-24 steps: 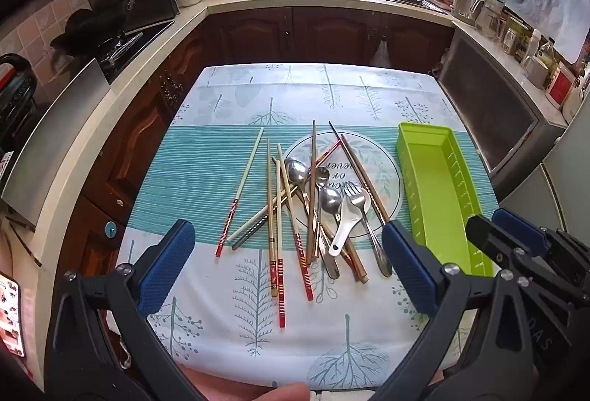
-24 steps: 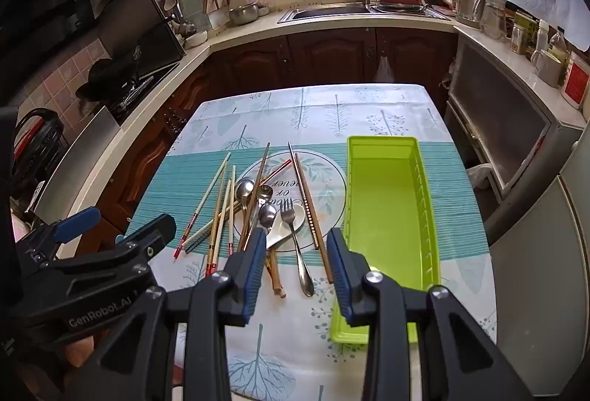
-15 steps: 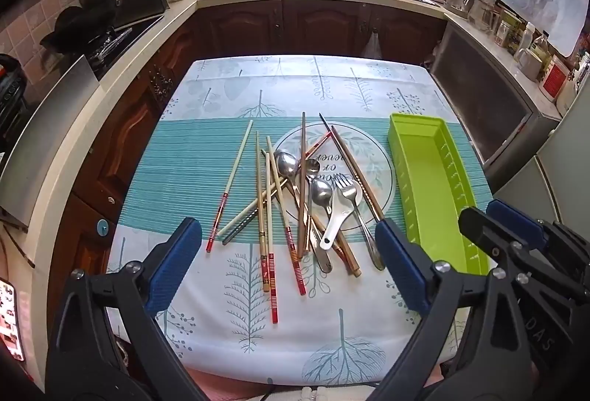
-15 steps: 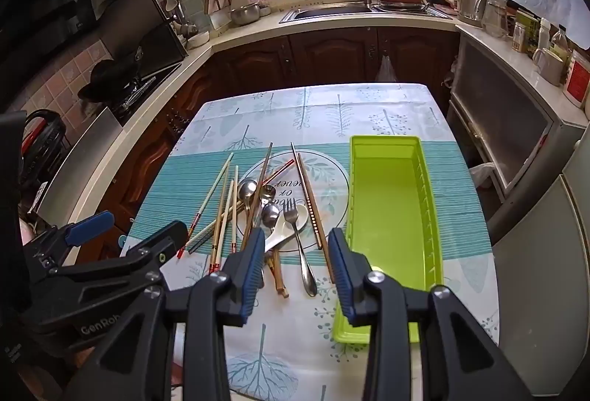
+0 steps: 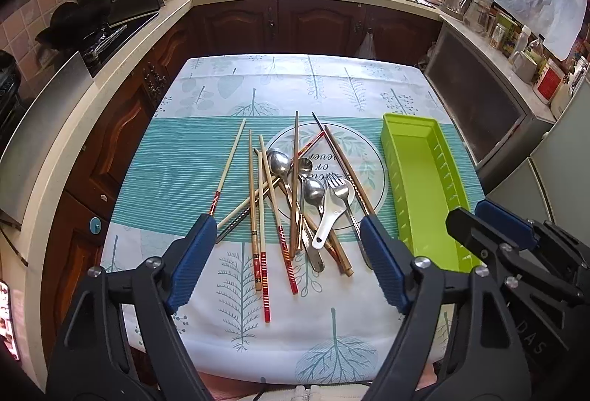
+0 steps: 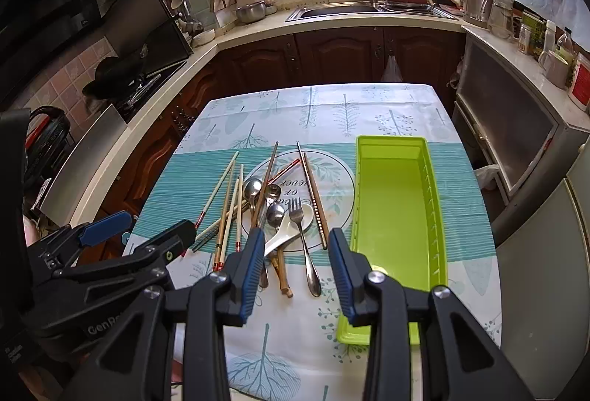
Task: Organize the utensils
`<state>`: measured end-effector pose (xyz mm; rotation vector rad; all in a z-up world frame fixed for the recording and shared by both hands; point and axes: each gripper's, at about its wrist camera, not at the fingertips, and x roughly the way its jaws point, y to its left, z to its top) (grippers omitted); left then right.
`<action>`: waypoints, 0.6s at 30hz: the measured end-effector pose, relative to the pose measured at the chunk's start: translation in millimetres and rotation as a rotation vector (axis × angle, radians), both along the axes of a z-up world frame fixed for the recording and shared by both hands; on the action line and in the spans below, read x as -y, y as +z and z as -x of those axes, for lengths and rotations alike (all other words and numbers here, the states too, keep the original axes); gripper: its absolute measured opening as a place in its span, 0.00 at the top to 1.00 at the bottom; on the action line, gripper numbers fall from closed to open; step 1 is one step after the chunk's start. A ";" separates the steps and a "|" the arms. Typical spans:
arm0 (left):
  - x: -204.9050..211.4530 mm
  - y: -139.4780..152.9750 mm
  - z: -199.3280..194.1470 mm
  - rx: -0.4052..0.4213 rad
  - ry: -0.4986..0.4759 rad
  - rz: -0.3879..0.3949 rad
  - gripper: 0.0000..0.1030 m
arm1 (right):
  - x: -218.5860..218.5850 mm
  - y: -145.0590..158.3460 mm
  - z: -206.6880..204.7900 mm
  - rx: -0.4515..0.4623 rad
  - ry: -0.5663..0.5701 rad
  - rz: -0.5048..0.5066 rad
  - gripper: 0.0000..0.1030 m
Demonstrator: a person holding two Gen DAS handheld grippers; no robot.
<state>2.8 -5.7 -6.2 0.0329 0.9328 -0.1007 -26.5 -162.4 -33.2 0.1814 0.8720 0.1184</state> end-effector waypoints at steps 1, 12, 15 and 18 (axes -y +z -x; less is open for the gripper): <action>-0.8 0.3 0.1 0.001 0.001 0.001 0.24 | -0.4 0.0 0.1 0.000 0.000 0.000 0.65; -0.5 -0.5 -0.3 -0.005 0.010 -0.018 0.24 | -1.9 1.5 0.7 0.002 0.003 -0.002 0.65; -0.3 -0.1 -0.3 -0.002 0.012 -0.022 0.24 | -2.3 1.8 0.6 0.004 0.002 -0.003 0.65; -1.1 0.8 0.5 0.003 0.015 -0.028 0.24 | -2.4 2.0 0.6 0.003 0.003 -0.003 0.65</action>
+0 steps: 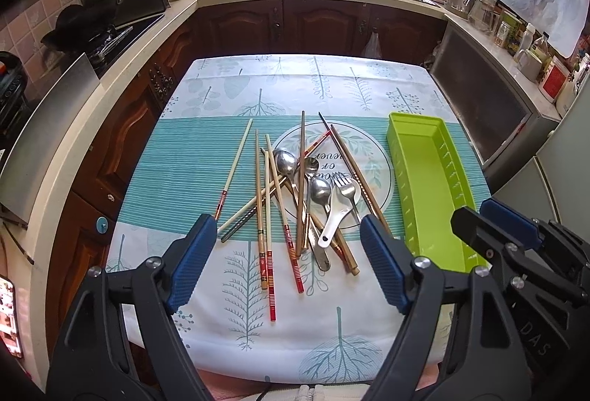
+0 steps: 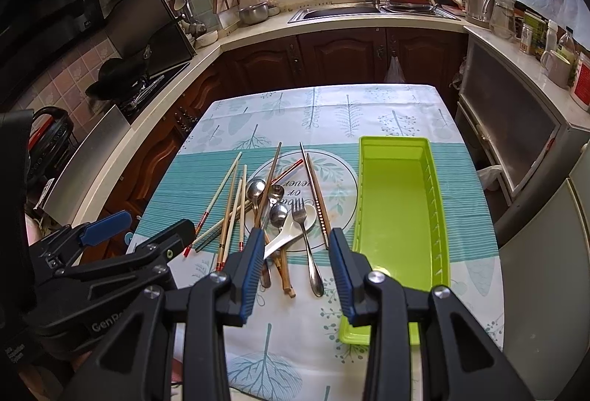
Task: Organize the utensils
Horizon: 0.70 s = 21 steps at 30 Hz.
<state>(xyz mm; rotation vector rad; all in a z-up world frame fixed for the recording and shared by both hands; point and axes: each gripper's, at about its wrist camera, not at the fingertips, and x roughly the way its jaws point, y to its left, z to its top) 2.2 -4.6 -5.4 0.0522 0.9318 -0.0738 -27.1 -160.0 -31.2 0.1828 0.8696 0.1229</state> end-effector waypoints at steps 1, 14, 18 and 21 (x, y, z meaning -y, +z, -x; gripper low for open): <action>0.2 0.1 0.7 0.001 0.000 -0.001 0.24 | 0.1 0.1 0.1 -0.001 0.000 0.000 0.65; 0.4 0.5 4.9 0.001 -0.001 -0.007 0.24 | -4.8 1.7 0.5 -0.002 0.003 0.000 0.65; -0.2 -0.8 5.0 -0.005 0.000 -0.003 0.24 | -5.6 1.4 0.6 -0.003 0.006 0.002 0.65; -0.8 -1.2 5.2 -0.009 -0.002 -0.004 0.24 | -9.5 2.2 0.4 -0.003 0.010 0.005 0.65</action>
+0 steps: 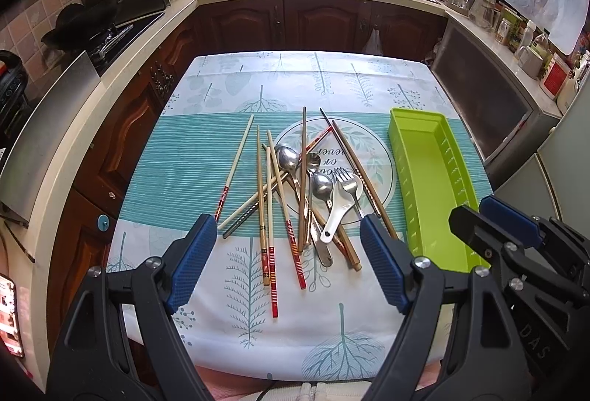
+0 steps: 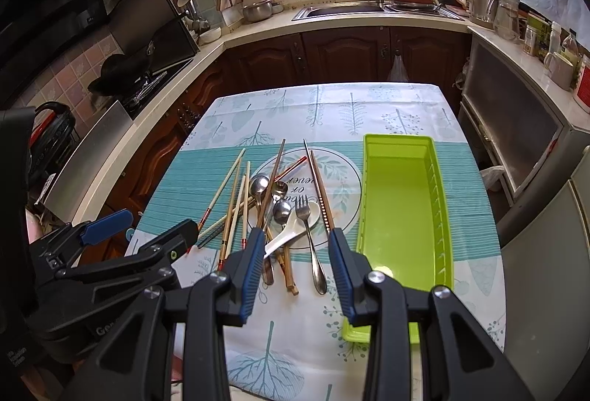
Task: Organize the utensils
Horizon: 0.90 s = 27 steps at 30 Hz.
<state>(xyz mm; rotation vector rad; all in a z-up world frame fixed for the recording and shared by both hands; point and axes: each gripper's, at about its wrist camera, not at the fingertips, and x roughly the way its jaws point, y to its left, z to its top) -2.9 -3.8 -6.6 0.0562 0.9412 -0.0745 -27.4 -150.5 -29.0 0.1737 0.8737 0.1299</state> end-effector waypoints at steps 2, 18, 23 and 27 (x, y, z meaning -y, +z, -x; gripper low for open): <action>-0.9 -0.8 -0.9 -0.001 -0.002 0.000 0.24 | 0.6 -0.5 0.1 0.000 -0.001 -0.001 0.65; -2.9 -7.2 -2.8 -0.019 -0.003 0.004 0.24 | -5.6 -7.3 0.2 -0.013 0.002 -0.007 0.65; -6.7 -12.2 -8.4 -0.040 -0.002 0.021 0.24 | -7.3 -13.0 -3.0 -0.030 0.008 -0.012 0.65; -7.7 -14.8 -13.7 -0.039 -0.014 0.016 0.24 | -6.7 -16.4 -9.4 -0.050 0.014 -0.021 0.65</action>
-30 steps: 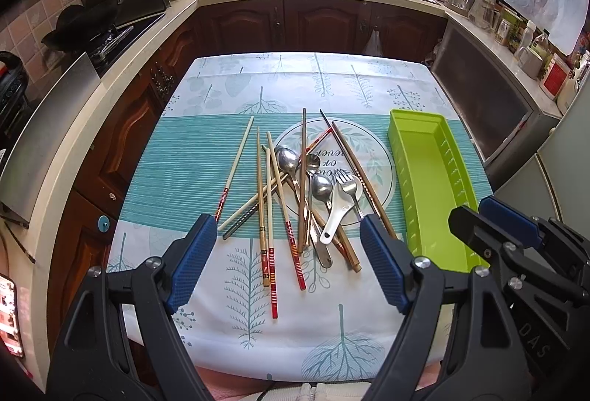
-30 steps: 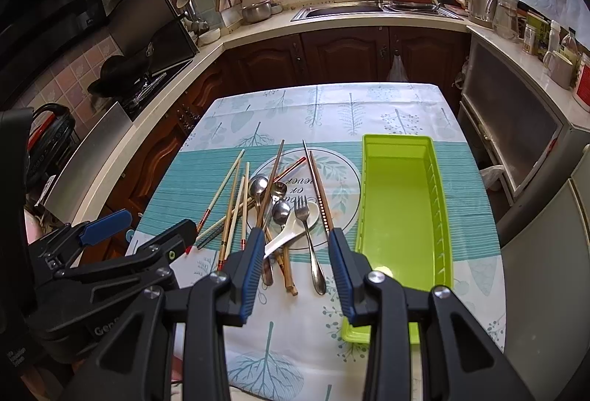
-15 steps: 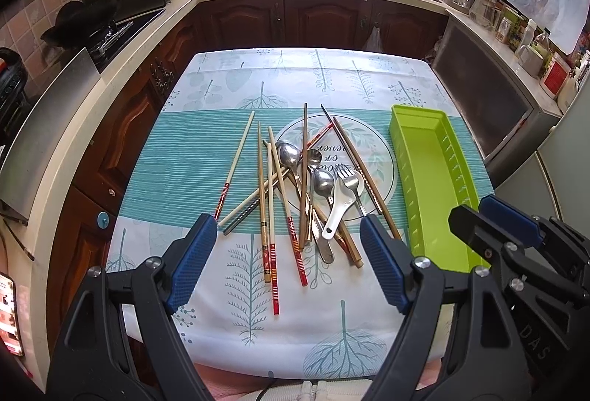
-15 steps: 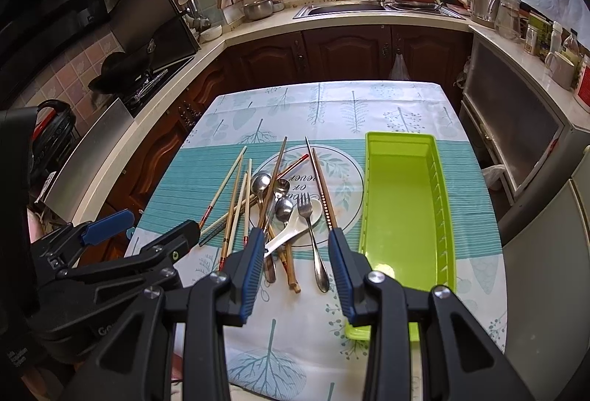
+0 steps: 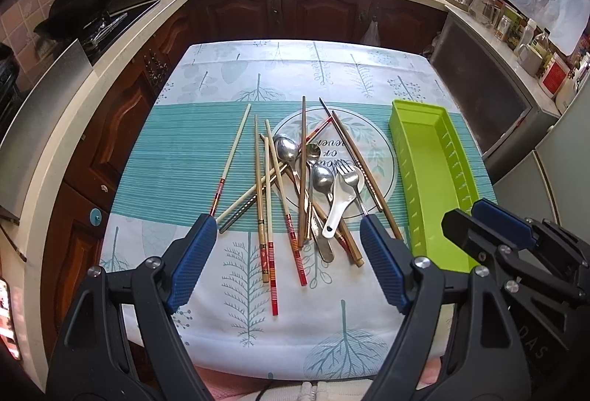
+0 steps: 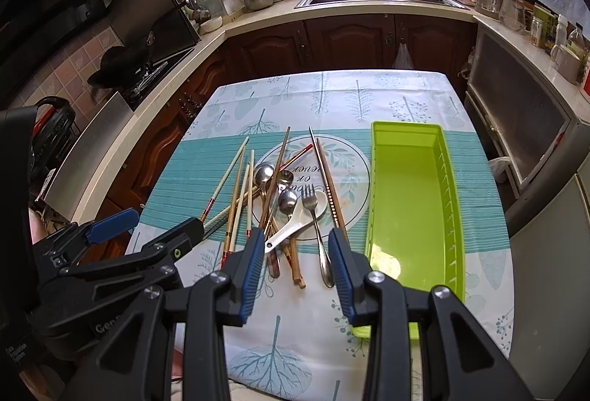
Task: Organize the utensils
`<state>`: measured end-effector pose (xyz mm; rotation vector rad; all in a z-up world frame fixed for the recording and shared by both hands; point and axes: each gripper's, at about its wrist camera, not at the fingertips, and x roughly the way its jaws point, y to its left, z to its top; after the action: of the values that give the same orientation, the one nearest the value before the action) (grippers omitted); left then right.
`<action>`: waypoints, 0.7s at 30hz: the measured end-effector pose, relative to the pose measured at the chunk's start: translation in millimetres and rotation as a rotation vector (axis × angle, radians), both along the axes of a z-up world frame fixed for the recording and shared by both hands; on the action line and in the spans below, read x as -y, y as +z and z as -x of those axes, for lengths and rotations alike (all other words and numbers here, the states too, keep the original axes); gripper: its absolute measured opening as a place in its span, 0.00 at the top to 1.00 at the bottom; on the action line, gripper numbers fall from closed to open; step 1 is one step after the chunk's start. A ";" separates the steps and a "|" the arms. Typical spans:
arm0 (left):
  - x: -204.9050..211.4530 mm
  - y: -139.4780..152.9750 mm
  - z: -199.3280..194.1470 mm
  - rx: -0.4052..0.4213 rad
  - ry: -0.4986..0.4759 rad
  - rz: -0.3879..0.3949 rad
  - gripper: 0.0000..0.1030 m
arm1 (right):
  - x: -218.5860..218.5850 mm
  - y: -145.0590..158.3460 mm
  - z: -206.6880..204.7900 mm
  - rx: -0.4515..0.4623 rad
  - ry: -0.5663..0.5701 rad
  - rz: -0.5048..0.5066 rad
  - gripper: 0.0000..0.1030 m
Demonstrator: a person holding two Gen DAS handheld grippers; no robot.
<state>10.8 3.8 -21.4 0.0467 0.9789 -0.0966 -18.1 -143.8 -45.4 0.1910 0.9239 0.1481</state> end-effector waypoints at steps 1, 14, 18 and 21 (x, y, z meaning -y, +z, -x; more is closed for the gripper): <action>0.5 -0.8 -1.5 0.002 -0.009 -0.008 0.24 | -0.1 -1.0 -2.0 -0.006 0.000 -0.002 0.65; -53.4 -12.6 -80.1 -0.100 0.012 0.011 0.24 | 10.7 -11.3 -62.7 -0.119 0.042 -0.052 0.65; -74.2 -20.5 -115.3 -0.122 0.016 -0.023 0.24 | 10.8 -14.6 -90.9 -0.151 0.066 -0.025 0.66; -87.4 -33.3 -141.1 -0.168 0.017 -0.008 0.38 | 12.7 -22.6 -114.6 -0.197 0.076 -0.027 0.66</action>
<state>151.9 91.3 -54.8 0.0382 1.1474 -0.0821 96.6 -156.5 -68.0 0.1980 1.1268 0.2144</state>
